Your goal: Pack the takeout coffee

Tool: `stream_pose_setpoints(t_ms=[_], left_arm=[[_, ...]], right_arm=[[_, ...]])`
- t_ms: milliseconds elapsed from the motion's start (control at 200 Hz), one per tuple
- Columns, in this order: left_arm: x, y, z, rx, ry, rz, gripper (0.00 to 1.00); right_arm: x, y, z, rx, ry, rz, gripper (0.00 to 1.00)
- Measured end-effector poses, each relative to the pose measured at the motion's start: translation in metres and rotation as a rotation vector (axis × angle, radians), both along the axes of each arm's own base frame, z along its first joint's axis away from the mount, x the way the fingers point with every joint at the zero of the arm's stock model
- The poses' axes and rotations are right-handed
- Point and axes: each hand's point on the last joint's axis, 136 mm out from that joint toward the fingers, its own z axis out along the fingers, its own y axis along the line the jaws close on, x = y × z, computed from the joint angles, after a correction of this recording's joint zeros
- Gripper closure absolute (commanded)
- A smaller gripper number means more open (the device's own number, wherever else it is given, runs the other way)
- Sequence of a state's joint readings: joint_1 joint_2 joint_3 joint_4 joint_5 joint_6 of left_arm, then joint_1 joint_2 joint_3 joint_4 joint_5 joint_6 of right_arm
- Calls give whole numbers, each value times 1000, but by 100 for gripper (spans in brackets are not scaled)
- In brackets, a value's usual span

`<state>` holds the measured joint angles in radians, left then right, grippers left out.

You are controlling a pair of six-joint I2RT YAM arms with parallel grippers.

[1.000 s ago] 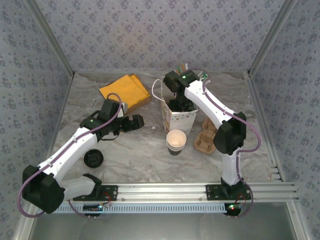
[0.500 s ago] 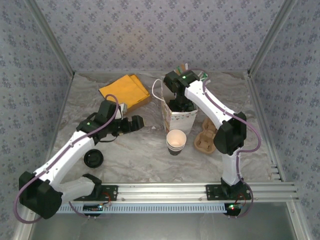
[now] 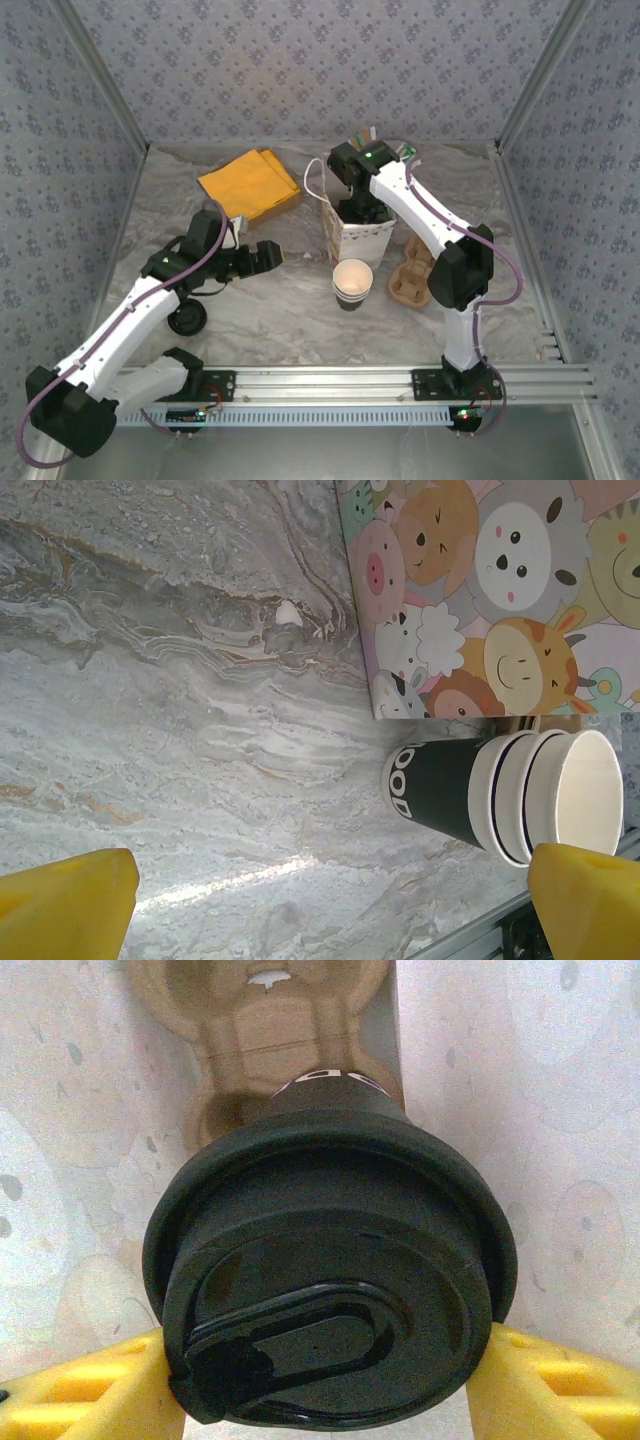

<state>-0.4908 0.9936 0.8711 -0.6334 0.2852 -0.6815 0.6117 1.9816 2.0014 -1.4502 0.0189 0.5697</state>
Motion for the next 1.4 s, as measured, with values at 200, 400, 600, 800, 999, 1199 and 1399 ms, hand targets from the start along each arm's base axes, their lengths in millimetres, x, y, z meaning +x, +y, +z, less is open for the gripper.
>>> stream_pose_setpoints(t_ms=[200,400,600,800,999,1199,1399], left_arm=[[-1,0,-2,2,3,0,0],[-1,0,-3,3,6,0,0],[-1,1,-3,1,8,3,0],[-1,1,-4,1,13,6,0],[-1,1,-4,0,15,8,0],[-1,1,-4,0,15,8,0],[-1,1,-4,0,15,8,0]], right_arm=[[-1,0,0,1,0,-2,33],[-1,0,0,1,0,-1,33],[-1,0,0,1,0,-1,33],[-1,2,1,11,-1,0,33],[-1,5,4,22,-2,2,33],[2,9,13,41,-24,5,33],[1,10,19,45,-29,8,33]])
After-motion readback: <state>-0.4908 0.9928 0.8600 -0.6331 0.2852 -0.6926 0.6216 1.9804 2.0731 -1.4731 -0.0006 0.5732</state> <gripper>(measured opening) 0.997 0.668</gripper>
